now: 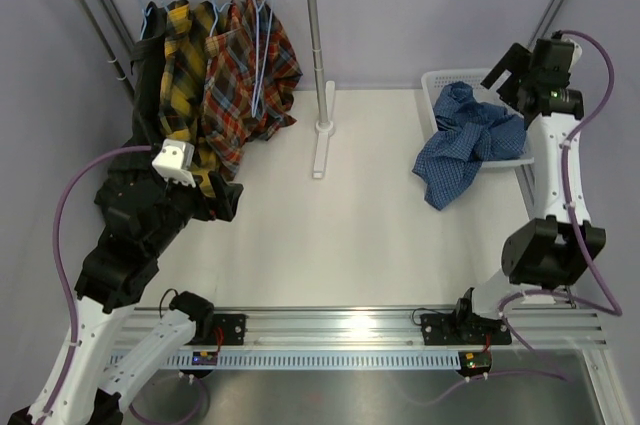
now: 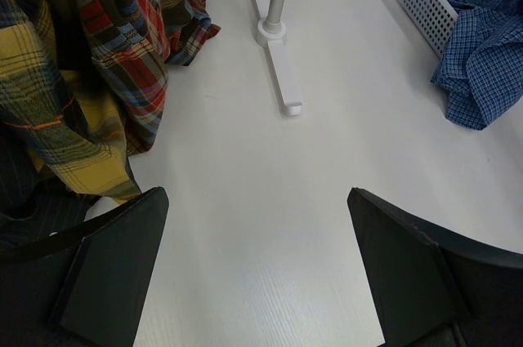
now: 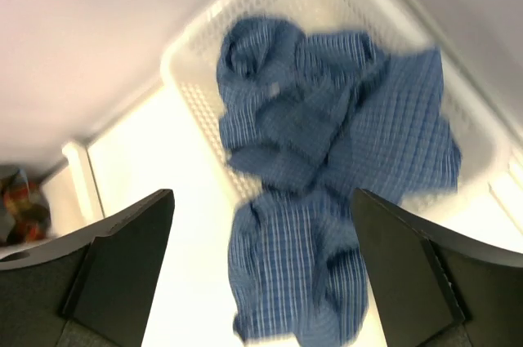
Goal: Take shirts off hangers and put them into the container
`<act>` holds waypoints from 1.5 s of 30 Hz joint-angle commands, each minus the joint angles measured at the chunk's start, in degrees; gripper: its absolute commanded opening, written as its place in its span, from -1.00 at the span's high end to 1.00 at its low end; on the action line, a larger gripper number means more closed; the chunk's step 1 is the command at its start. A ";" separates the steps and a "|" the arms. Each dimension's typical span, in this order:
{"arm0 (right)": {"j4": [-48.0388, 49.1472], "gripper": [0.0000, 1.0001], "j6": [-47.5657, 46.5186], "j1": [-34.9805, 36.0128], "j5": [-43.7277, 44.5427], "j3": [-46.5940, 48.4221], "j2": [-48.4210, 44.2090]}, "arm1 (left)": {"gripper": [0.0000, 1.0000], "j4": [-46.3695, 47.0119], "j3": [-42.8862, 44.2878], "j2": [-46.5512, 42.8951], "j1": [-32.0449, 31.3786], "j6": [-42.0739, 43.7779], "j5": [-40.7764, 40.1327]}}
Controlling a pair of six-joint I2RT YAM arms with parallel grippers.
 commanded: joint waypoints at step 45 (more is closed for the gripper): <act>11.58 1.00 -0.39 8.14 11.55 -16.02 -8.69 | -0.98 1.77 -0.09 0.50 -0.18 1.73 -0.44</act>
